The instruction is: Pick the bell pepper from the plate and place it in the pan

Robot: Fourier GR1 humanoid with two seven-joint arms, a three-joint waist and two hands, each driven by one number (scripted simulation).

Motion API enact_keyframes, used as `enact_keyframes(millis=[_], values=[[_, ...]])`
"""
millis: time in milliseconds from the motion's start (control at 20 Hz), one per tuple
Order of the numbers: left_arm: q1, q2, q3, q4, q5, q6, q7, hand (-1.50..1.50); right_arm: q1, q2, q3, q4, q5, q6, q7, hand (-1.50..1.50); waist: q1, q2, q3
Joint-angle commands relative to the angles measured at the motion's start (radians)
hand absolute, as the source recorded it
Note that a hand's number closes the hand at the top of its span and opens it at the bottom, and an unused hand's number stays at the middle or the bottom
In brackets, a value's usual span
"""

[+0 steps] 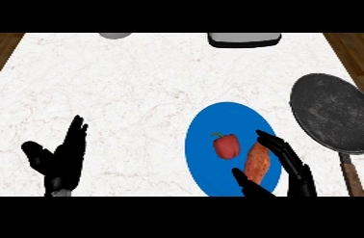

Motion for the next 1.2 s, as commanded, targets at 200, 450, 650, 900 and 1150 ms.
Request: enact_keyframes(millis=[200, 450, 650, 900, 1150], values=[[-0.011, -0.047, -0.031, 0.022, 0.003, -0.016, -0.002, 0.0, 0.211, 0.223, 0.167, 0.011, 0.557, -0.301, 0.163, -1.5, 0.03, 0.015, -0.005], [-0.044, -0.037, 0.006, 0.046, 0.019, -0.03, 0.011, 0.0, 0.192, 0.228, 0.137, -0.161, 0.801, -0.089, 0.502, -1.5, 0.038, 0.019, -0.006], [-0.038, -0.056, -0.032, 0.046, -0.009, -0.028, 0.0, 0.0, 0.039, 0.23, 0.08, -0.154, 0.888, 0.16, 0.719, -1.5, 0.055, 0.023, -0.006], [-0.01, -0.062, -0.025, 0.039, -0.004, -0.039, -0.034, 0.0, 0.059, 0.231, 0.065, -0.169, 1.013, 0.523, 0.875, -1.5, 0.061, 0.023, -0.009], [-0.07, -0.046, -0.007, 0.076, 0.001, -0.055, -0.003, 0.0, -0.24, 0.231, 0.075, -0.134, 0.996, 0.838, 1.104, -1.5, 0.071, 0.025, -0.005]])
